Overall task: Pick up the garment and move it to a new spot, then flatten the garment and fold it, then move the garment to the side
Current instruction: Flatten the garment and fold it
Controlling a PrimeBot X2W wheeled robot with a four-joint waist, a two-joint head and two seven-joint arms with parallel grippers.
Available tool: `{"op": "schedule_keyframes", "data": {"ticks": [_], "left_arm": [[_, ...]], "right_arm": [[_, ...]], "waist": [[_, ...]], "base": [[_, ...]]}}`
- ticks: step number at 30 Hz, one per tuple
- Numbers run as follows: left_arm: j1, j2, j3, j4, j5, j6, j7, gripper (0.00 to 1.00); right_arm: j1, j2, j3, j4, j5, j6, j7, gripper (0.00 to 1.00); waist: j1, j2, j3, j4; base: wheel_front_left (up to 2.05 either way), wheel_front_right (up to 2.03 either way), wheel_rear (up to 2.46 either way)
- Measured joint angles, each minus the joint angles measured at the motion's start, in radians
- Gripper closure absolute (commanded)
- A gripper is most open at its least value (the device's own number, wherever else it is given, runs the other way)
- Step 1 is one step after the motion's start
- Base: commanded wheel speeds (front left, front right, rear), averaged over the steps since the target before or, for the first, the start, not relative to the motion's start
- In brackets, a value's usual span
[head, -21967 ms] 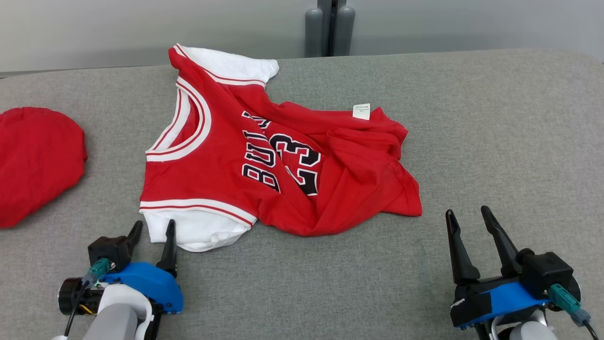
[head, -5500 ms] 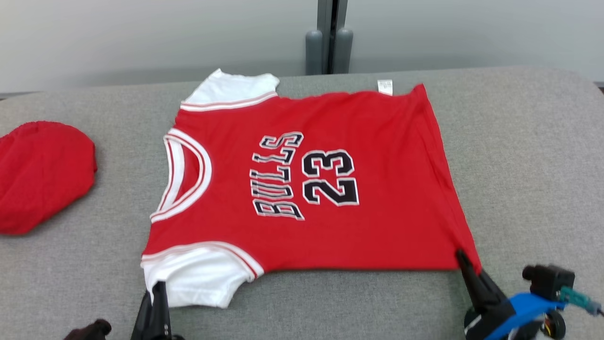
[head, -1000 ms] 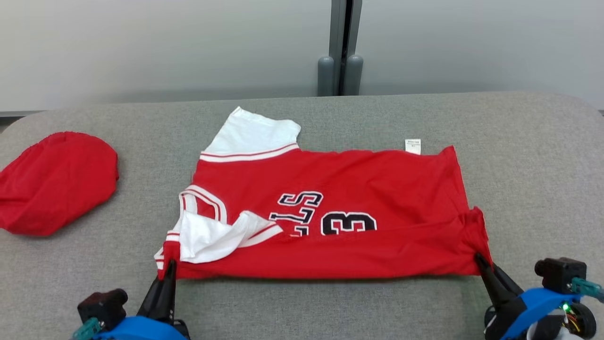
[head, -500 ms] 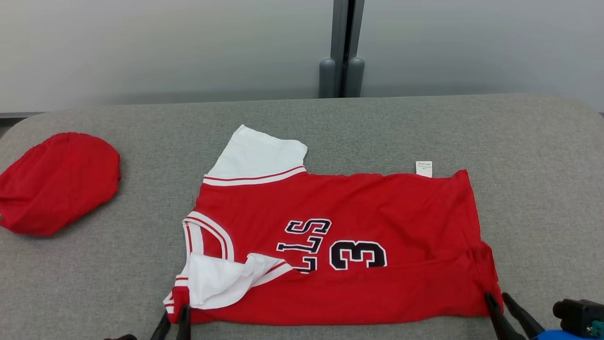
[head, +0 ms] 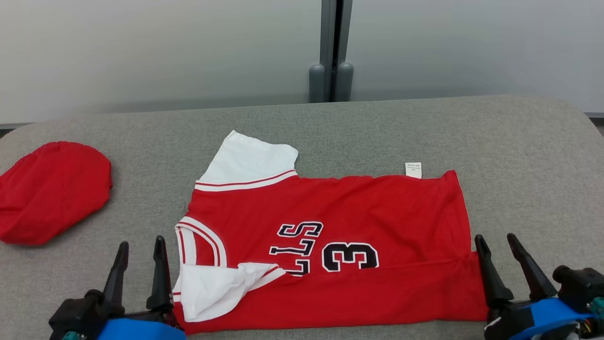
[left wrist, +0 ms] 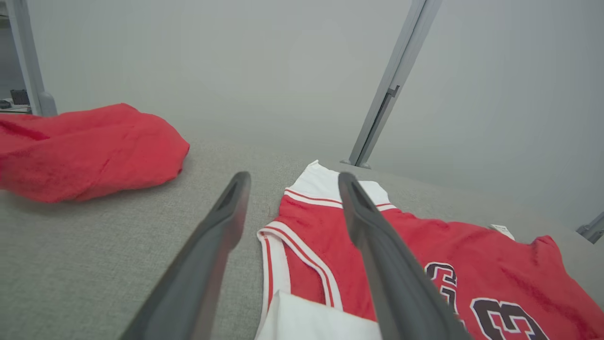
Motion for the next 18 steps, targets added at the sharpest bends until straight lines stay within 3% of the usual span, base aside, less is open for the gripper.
{"op": "schedule_keyframes", "data": {"ticks": [9, 18], "left_arm": [[-0.009, -0.066, 0.134, -0.064, 0.230, -0.034, 0.000, 0.00], [-0.029, -0.103, 0.172, -0.026, 0.336, -0.088, 0.000, 0.00]], "right_arm": [[-0.053, 0.047, 0.027, 0.020, -0.090, 0.000, -0.121, 0.00], [-0.072, 0.089, 0.007, 0.060, -0.136, 0.000, -0.140, 0.00]], "waist": [[0.0000, 0.0001, -0.016, -0.003], [0.0001, 0.0002, -0.025, -0.002]], "base": [[0.00, 0.00, 0.00], [0.00, 0.00, 0.00]]}}
